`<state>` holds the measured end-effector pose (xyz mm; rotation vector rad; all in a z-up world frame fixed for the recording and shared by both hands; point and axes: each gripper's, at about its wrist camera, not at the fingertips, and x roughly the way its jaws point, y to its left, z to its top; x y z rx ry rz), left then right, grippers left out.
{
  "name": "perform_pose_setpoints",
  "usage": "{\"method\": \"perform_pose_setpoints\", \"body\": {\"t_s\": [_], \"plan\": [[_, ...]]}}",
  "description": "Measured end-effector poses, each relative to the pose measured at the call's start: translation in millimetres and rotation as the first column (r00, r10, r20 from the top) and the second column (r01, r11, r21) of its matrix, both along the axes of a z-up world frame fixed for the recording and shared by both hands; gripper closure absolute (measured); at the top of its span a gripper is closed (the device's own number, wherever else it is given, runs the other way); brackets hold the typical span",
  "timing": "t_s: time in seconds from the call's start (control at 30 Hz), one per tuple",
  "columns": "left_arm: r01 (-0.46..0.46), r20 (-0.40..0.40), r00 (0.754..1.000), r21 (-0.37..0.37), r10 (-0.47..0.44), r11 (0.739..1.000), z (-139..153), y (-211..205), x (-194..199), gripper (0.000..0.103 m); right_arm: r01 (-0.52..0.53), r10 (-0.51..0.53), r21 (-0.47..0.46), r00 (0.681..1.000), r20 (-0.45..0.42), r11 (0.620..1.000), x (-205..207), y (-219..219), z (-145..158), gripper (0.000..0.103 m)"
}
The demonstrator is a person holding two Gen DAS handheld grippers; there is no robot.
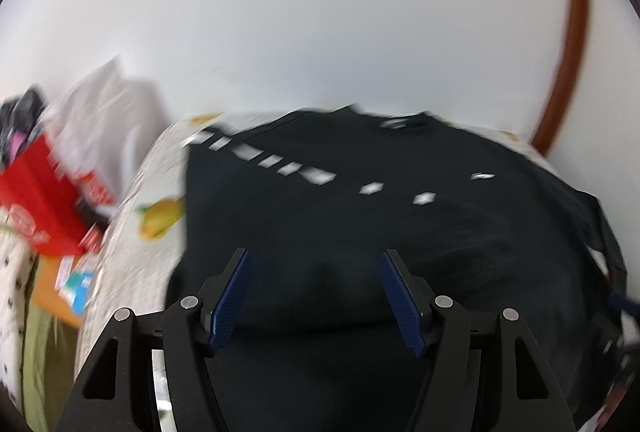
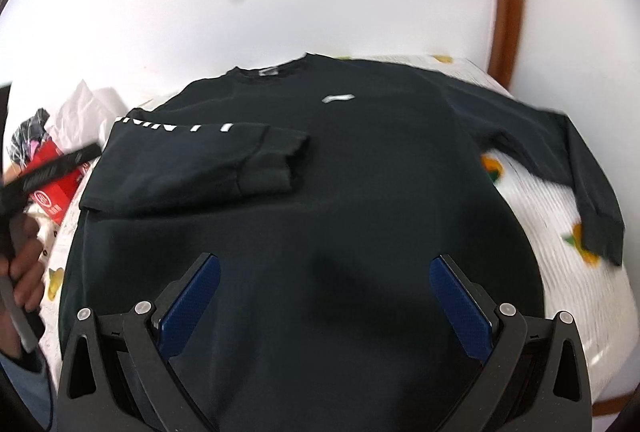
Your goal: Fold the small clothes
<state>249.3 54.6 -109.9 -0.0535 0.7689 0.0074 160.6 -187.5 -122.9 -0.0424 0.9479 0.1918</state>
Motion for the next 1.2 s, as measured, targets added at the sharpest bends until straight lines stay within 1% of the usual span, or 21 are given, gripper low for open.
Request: {"method": "perform_pose_setpoints", "body": {"t_s": [0.13,0.2,0.3,0.37,0.43,0.5,0.57,0.63,0.67,0.7,0.77,0.83,0.9,0.97,1.07,1.2], "plan": [[-0.086,-0.027,0.996,-0.005,0.086,0.996,-17,46,-2,0.040,-0.041,0.045,-0.055,0.996,0.076,0.998,29,30,5,0.001],[-0.113,-0.043,0.993,0.001,0.113,0.994,-25,64,4,0.040,-0.044,0.051,-0.068,0.994,0.094,0.997,45,41,4,0.004],[-0.124,-0.034,0.992,0.010,0.124,0.992,-29,77,17,0.039,-0.075,0.081,-0.062,0.991,0.108,0.995,74,60,-1,0.005],[-0.131,-0.017,0.991,0.026,0.132,0.991,-34,80,28,0.038,-0.081,0.088,-0.063,0.990,0.109,0.995,94,70,-10,0.005],[-0.136,-0.009,0.991,0.040,0.137,0.990,-40,83,37,0.038,-0.075,0.080,-0.049,0.991,0.108,0.996,108,74,-21,0.005],[-0.136,0.003,0.991,0.050,0.136,0.989,-47,86,41,0.037,-0.052,0.052,-0.009,0.994,0.092,0.999,120,72,-35,0.005],[-0.137,-0.010,0.990,0.049,0.138,0.989,-57,91,43,0.037,-0.037,0.034,0.049,0.997,0.068,0.998,125,65,-50,0.005],[-0.144,-0.038,0.989,0.018,0.144,0.989,-60,96,44,0.037,-0.019,0.017,0.090,1.000,0.018,0.996,130,57,-70,0.005],[-0.145,-0.028,0.989,-0.002,0.145,0.989,-58,98,42,0.037,0.004,-0.002,0.080,1.000,-0.028,0.997,134,54,-79,0.005],[-0.153,-0.016,0.988,-0.006,0.153,0.988,-55,99,40,0.037,0.022,-0.017,0.078,0.998,-0.063,0.997,138,52,-84,0.005],[-0.175,0.014,0.985,0.002,0.175,0.985,-50,103,35,0.034,0.040,-0.032,0.130,0.998,-0.060,0.991,141,46,-83,0.005],[-0.196,0.022,0.980,-0.003,0.196,0.981,-49,108,32,0.033,0.046,-0.037,0.145,0.997,-0.065,0.988,142,42,-84,0.005],[-0.208,0.014,0.978,-0.017,0.208,0.978,-51,112,30,0.033,0.041,-0.034,0.128,0.998,-0.059,0.991,140,45,-85,0.005],[-0.216,0.004,0.976,-0.022,0.217,0.976,-55,115,28,0.033,0.035,-0.030,0.088,0.998,-0.055,0.996,138,51,-86,0.007],[-0.216,-0.012,0.976,-0.028,0.215,0.976,-60,115,28,0.033,0.020,-0.017,0.069,0.999,-0.048,0.997,134,52,-86,0.015],[-0.211,-0.024,0.977,0.005,0.211,0.978,-63,113,29,0.032,0.003,-0.001,0.049,0.999,-0.043,0.999,133,56,-86,0.025]]}}
